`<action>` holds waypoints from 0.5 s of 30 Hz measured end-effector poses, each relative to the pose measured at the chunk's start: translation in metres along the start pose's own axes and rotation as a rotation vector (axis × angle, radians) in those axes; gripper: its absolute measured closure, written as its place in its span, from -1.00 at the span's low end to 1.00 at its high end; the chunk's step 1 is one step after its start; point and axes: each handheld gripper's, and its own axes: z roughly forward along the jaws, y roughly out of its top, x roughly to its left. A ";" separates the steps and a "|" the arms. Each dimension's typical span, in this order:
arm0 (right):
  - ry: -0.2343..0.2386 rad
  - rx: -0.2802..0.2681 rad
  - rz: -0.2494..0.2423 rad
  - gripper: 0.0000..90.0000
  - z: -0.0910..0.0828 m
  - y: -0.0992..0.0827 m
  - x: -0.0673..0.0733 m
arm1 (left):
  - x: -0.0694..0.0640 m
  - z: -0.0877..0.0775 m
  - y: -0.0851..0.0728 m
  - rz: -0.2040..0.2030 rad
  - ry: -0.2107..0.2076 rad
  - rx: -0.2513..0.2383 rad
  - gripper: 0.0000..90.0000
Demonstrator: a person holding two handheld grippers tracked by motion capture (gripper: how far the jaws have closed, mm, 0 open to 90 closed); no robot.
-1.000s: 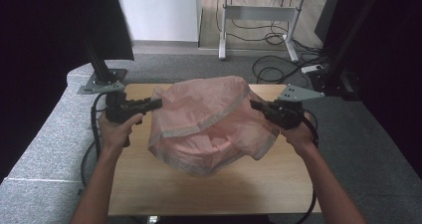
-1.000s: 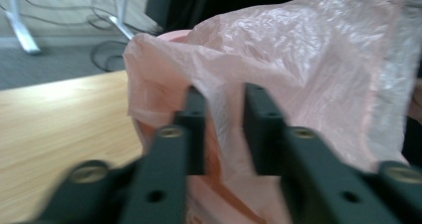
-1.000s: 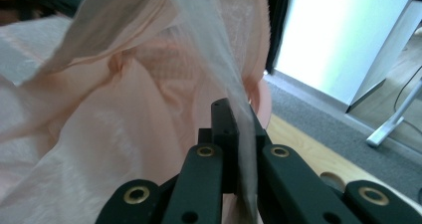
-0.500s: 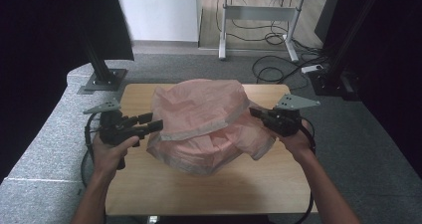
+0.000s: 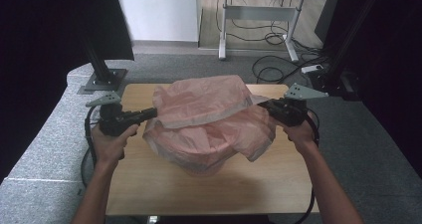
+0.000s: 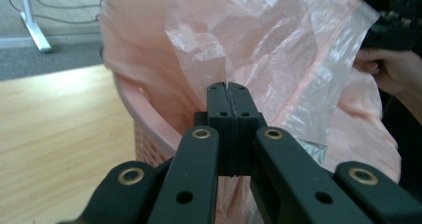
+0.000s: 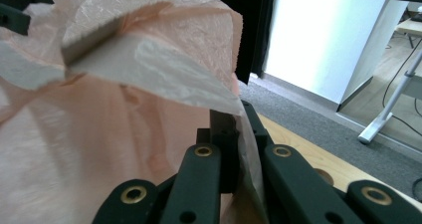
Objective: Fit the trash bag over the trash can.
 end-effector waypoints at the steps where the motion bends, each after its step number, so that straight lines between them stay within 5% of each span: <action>1: -0.012 0.004 0.000 0.96 0.002 0.000 -0.002 | 0.002 0.000 0.001 0.003 0.018 -0.011 0.99; 7: -0.042 0.025 0.029 0.96 0.016 -0.005 -0.013 | 0.019 0.003 0.004 -0.039 0.031 -0.049 0.99; 15: -0.037 0.056 0.070 0.96 0.043 -0.021 -0.021 | 0.039 0.010 -0.005 -0.048 0.102 -0.053 0.99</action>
